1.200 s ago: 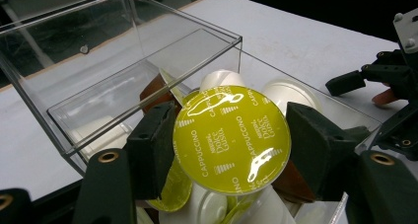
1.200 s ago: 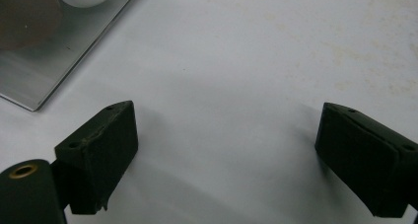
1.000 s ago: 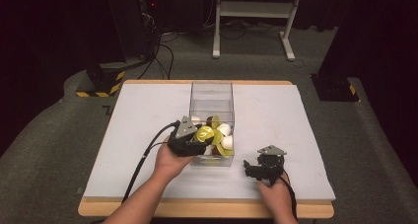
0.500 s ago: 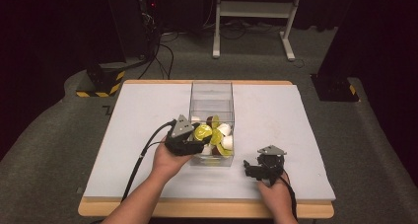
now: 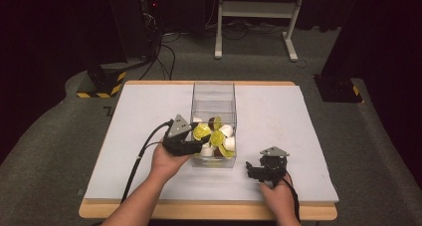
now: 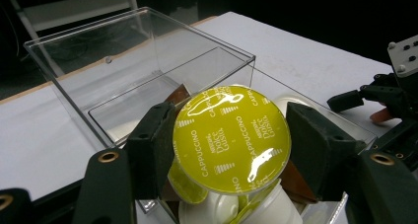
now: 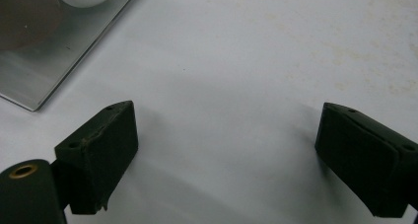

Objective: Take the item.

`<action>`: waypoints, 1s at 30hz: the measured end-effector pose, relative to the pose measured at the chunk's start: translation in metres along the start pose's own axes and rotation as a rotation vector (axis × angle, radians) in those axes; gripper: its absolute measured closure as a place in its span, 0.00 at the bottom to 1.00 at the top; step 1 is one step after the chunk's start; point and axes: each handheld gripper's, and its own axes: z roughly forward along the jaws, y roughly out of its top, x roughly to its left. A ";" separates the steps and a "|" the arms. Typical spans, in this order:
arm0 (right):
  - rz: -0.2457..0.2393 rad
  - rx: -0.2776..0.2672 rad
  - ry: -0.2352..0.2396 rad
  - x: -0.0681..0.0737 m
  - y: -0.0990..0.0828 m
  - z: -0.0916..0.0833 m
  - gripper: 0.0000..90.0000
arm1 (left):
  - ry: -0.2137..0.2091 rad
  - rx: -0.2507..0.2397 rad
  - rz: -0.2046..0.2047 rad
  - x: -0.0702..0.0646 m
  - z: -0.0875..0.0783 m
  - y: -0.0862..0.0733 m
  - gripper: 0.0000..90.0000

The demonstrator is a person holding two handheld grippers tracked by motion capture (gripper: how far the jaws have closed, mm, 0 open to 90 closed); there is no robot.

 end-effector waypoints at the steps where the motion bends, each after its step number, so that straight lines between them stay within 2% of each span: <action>1: 0.000 0.000 0.000 0.000 0.000 0.000 0.10 | 0.002 0.002 0.007 0.001 -0.001 0.000 0.42; 15: 0.000 0.000 0.000 0.000 0.000 0.000 0.10 | 0.035 -0.018 -0.016 0.016 -0.010 0.001 0.42; 30: 0.001 0.000 0.000 0.000 0.000 0.000 0.10 | 0.088 -0.034 -0.026 0.042 -0.029 0.003 0.42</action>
